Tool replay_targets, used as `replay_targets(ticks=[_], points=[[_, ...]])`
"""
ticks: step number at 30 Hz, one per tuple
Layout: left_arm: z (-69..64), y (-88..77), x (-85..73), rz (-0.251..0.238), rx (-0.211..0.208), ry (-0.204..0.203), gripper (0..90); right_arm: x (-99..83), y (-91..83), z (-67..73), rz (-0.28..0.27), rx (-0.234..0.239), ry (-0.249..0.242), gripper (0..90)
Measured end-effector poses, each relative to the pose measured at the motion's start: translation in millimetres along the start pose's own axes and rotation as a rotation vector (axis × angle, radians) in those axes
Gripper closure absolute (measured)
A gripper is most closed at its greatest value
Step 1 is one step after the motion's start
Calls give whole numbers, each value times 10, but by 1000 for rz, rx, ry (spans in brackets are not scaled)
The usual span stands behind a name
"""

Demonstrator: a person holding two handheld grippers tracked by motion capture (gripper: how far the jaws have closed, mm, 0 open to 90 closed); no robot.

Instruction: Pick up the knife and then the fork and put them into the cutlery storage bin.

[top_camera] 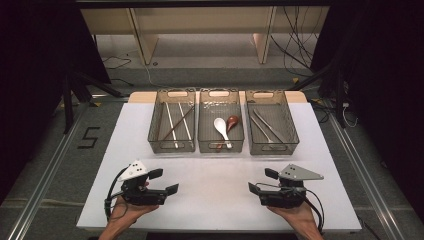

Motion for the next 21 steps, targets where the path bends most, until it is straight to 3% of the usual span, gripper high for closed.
replay_targets(ticks=[21], points=[[8, 3, -14, -4, 1, -9, 163, -36, -28, -17, -4, -8, 2, 215]])
Point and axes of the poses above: each handheld gripper's, and its own axes: y roughly forward along the jaws, x roughly out of its top, z roughly to its left, the point moved 3 cm from there along y, roughly forward along the jaws, and after that the axes turned 7 degrees about -z, right-handed, at the moved point
